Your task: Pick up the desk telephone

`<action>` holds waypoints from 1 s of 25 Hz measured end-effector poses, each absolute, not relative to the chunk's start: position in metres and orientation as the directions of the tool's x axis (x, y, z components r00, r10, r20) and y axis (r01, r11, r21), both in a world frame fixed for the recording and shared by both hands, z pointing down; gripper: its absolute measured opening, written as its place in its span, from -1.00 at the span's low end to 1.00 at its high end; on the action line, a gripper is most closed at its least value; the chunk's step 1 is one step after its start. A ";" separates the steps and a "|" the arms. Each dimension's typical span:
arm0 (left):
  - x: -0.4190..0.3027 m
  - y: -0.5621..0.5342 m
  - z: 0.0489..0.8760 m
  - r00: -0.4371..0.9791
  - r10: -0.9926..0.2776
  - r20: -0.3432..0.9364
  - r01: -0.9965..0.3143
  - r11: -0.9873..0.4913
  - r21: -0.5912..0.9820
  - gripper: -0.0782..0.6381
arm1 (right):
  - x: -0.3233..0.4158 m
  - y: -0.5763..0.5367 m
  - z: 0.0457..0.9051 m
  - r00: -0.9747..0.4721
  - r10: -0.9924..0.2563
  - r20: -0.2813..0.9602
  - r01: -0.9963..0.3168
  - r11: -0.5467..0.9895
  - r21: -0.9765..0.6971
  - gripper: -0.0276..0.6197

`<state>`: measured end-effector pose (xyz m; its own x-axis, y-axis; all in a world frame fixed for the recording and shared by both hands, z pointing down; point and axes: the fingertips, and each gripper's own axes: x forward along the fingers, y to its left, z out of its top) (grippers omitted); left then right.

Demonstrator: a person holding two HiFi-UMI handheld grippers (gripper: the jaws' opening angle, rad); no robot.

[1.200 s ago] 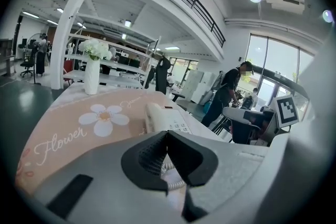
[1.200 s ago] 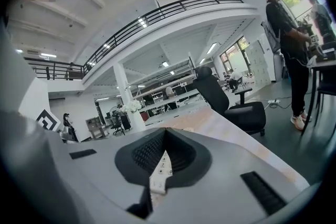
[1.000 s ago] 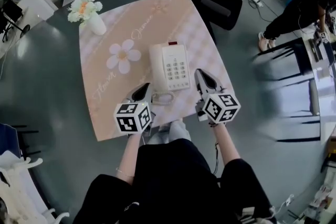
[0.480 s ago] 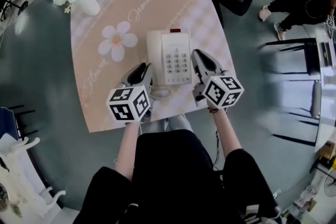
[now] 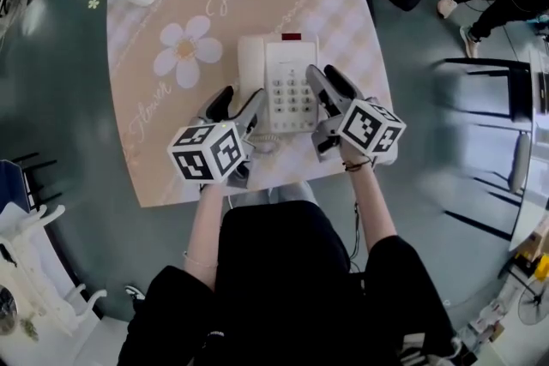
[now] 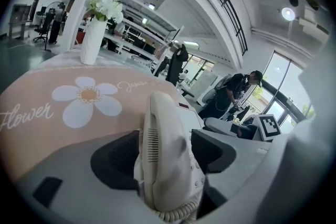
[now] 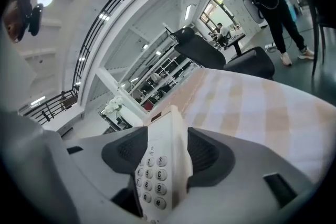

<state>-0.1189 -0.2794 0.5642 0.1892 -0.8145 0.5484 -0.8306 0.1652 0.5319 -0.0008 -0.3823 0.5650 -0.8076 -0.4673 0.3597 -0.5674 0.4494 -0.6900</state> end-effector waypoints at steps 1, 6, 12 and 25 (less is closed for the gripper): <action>-0.119 -0.281 0.567 0.186 -0.813 0.551 -0.824 0.176 0.538 0.07 | -0.002 -0.382 0.568 -0.809 -0.457 0.370 -0.566 0.433 -0.701 -0.24; -0.114 -0.286 0.581 0.218 -0.787 0.576 -0.791 0.203 0.577 0.19 | -0.006 -0.381 0.583 -0.806 -0.406 0.431 -0.574 0.357 -0.737 -0.18; -0.112 -0.289 0.592 0.291 -0.743 0.603 -0.757 0.206 0.619 0.20 | -0.012 -0.378 0.594 -0.814 -0.349 0.464 -0.563 0.279 -0.778 -0.17; -0.101 -0.295 0.602 0.422 -0.682 0.597 -0.715 0.154 0.682 0.19 | -0.018 -0.376 0.604 -0.827 -0.259 0.500 -0.556 0.239 -0.796 -0.21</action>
<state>-0.1006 -0.2946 0.6024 0.4224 -0.6820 0.5970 -0.7152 0.1538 0.6818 -0.0178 -0.3756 0.6041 -0.8266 -0.2591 0.4995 -0.5559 0.2387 -0.7962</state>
